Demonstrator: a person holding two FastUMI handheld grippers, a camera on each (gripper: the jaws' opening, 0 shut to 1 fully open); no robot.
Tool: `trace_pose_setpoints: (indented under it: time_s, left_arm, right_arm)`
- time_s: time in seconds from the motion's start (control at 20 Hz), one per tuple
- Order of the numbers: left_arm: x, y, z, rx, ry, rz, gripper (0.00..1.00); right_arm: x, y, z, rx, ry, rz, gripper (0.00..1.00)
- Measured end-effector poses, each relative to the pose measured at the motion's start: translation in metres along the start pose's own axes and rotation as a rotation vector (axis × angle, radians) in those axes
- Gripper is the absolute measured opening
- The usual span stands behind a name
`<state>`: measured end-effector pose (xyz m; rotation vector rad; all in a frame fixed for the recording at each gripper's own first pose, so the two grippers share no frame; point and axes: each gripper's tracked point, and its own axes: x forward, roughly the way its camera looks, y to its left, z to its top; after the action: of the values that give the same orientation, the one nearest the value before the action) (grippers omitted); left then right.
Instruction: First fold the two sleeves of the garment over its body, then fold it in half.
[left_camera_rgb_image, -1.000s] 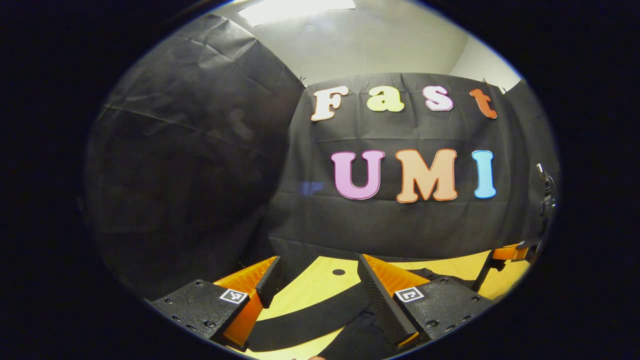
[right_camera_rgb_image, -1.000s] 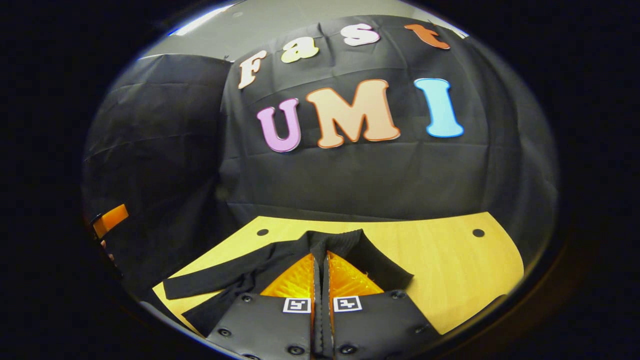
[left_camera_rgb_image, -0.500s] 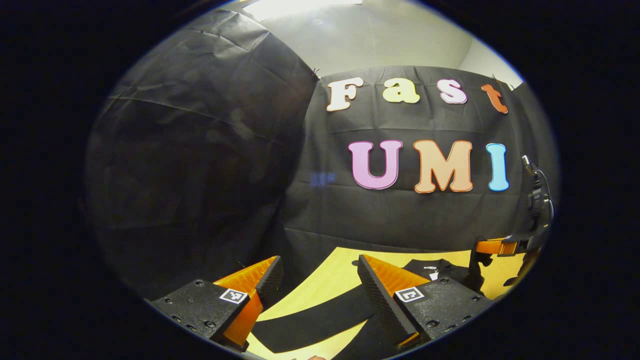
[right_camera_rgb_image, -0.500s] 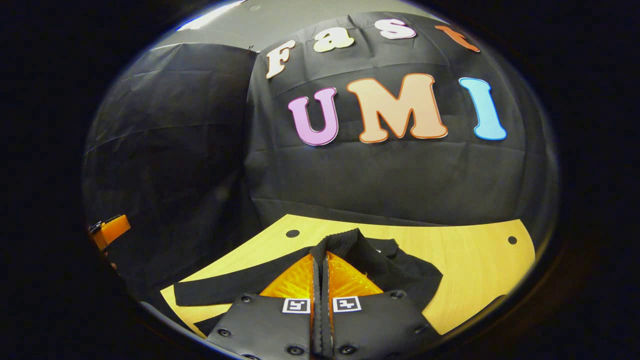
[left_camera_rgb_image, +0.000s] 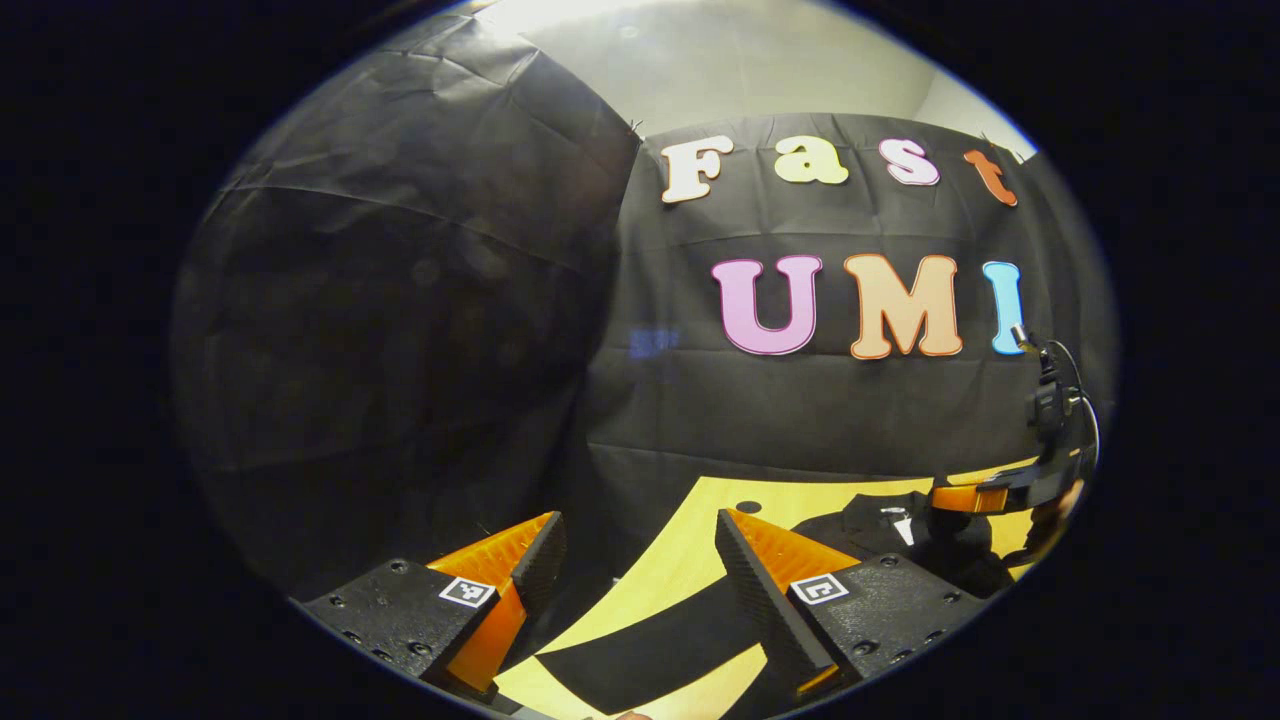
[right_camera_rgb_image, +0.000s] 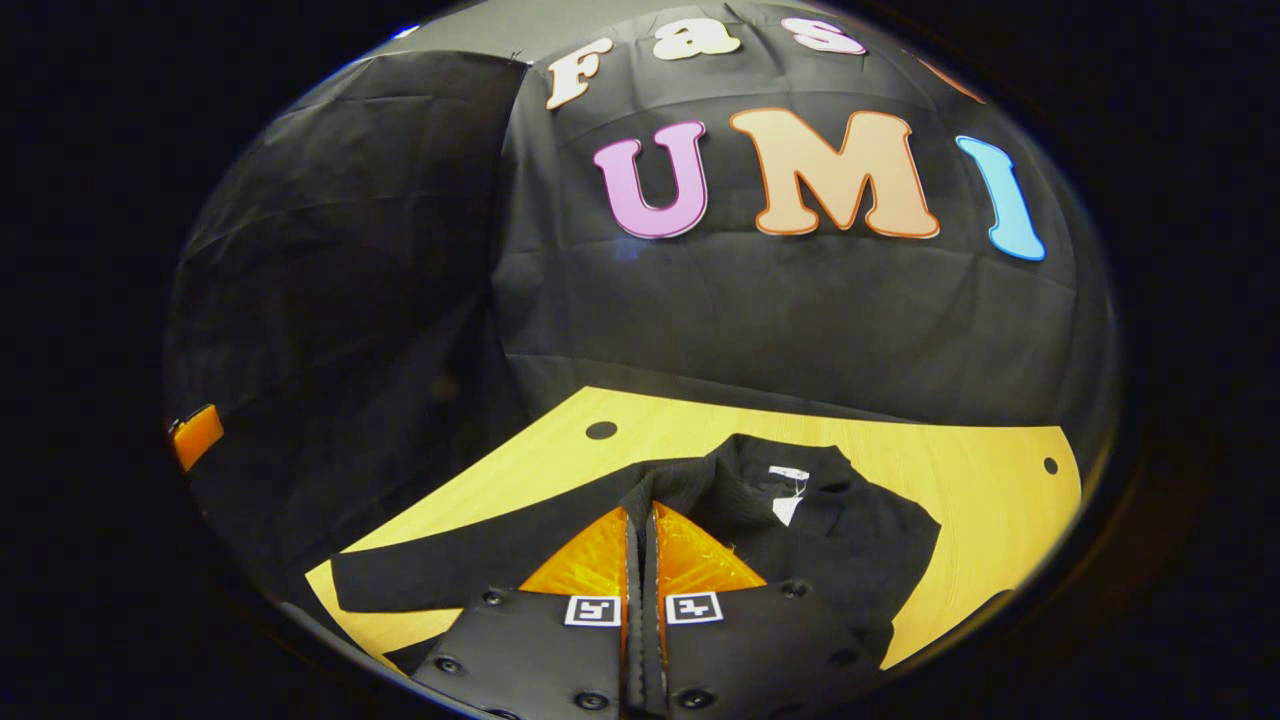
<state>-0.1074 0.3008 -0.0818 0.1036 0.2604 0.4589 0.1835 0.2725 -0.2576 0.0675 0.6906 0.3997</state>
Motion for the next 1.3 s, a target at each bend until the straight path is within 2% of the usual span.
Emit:
trace_pose_setpoints:
  time_s: [0.2, 0.3, 0.4, 0.55, 0.8, 1.05, 1.15, 1.2, 1.3]
  left_arm:
    - [0.003, 0.010, -0.021, 0.006, 0.049, -0.015, 0.94]
    - [0.005, 0.017, -0.031, 0.010, 0.074, -0.019, 0.91]
    - [0.009, 0.016, -0.040, 0.010, 0.105, -0.021, 0.93]
    - [0.017, 0.023, -0.073, 0.020, 0.166, -0.029, 0.93]
    - [0.005, 0.044, -0.137, 0.045, 0.293, -0.034, 0.92]
    - [0.006, 0.047, -0.204, 0.041, 0.474, -0.033, 0.92]
    - [0.006, 0.047, -0.219, 0.035, 0.513, -0.035, 0.93]
    - [0.007, 0.047, -0.226, 0.036, 0.527, -0.036, 0.93]
    - [0.007, 0.047, -0.241, 0.033, 0.565, -0.039, 0.93]
  right_arm:
    - [0.028, 0.008, -0.018, 0.000, 0.056, -0.027, 0.00]
    - [0.039, 0.013, -0.026, -0.006, 0.079, -0.037, 0.02]
    - [0.048, 0.018, -0.036, -0.015, 0.100, -0.044, 0.02]
    - [0.059, 0.029, -0.049, -0.004, 0.140, -0.034, 0.02]
    - [0.051, 0.035, -0.034, -0.029, 0.084, -0.045, 0.97]
    - [0.034, 0.019, -0.035, -0.034, 0.086, -0.098, 0.98]
    - [0.027, 0.009, -0.039, -0.026, 0.091, -0.123, 0.97]
    - [0.026, 0.007, -0.040, -0.023, 0.096, -0.133, 0.93]
    - [0.021, 0.000, -0.043, -0.023, 0.105, -0.149, 0.94]
